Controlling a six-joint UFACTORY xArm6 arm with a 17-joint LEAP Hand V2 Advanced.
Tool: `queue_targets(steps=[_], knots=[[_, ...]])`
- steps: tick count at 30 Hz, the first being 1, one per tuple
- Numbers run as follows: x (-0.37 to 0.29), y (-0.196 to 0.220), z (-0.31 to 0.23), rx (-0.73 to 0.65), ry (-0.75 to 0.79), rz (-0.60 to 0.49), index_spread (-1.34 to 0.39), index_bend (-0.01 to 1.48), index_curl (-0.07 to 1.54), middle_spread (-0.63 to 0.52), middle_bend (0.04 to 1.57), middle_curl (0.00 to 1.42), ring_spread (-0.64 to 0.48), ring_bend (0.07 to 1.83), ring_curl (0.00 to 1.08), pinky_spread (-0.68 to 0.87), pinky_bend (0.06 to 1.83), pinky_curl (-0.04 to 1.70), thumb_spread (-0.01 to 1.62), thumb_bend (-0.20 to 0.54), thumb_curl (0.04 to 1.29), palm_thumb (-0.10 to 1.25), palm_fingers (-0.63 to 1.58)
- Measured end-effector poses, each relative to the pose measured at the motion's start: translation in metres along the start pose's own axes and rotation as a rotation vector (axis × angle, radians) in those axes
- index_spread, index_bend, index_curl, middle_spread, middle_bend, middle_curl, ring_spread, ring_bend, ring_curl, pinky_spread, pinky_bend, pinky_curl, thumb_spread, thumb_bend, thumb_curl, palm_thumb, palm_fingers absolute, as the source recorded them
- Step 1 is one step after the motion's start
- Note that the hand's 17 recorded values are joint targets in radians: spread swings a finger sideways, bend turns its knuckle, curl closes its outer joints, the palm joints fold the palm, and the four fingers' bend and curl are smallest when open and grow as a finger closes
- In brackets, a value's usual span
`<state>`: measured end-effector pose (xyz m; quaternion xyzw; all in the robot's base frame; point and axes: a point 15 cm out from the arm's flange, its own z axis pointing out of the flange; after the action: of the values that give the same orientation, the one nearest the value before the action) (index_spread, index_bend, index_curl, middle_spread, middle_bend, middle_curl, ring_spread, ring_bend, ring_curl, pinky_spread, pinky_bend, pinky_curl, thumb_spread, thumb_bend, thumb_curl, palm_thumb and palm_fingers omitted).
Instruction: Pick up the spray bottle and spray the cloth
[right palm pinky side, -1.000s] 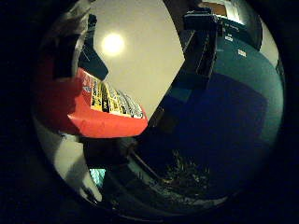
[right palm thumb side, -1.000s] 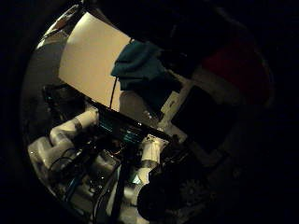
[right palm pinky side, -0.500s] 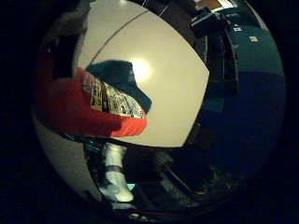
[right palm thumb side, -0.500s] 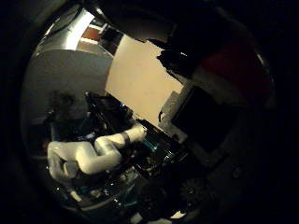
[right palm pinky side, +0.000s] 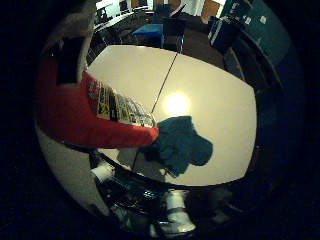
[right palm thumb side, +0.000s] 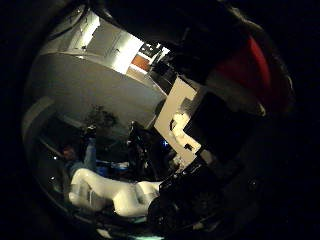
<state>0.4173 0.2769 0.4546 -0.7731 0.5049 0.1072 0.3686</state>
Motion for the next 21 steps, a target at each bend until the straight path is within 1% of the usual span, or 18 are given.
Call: queue_targets(steps=[5, 10, 18, 21], knots=[[-0.009, -0.002, 0.014, 0.048, -0.09, 0.016, -0.17, 1.21, 0.72, -0.1, 1.38, 0.64, -0.16, 1.48, 0.59, -0.2, 1.05, 1.15, 1.01, -0.013, 0.67, 1.09, 1.19], [-0.006, 0.011, 0.04, 0.06, -0.151, 0.04, -0.17, 1.21, 0.72, -0.1, 1.38, 0.64, -0.16, 1.48, 0.59, -0.2, 1.05, 1.15, 1.01, -0.012, 0.67, 1.09, 1.19], [-0.025, 0.005, 0.055, 0.122, -0.258, 0.002, -0.17, 1.21, 0.72, -0.1, 1.38, 0.64, -0.16, 1.48, 0.59, -0.2, 1.05, 1.15, 1.01, -0.013, 0.67, 1.09, 1.19], [-0.019, 0.019, 0.074, 0.119, -0.306, 0.033, -0.17, 1.21, 0.72, -0.1, 1.38, 0.64, -0.16, 1.48, 0.59, -0.2, 1.05, 1.15, 1.01, -0.013, 0.68, 1.09, 1.19]])
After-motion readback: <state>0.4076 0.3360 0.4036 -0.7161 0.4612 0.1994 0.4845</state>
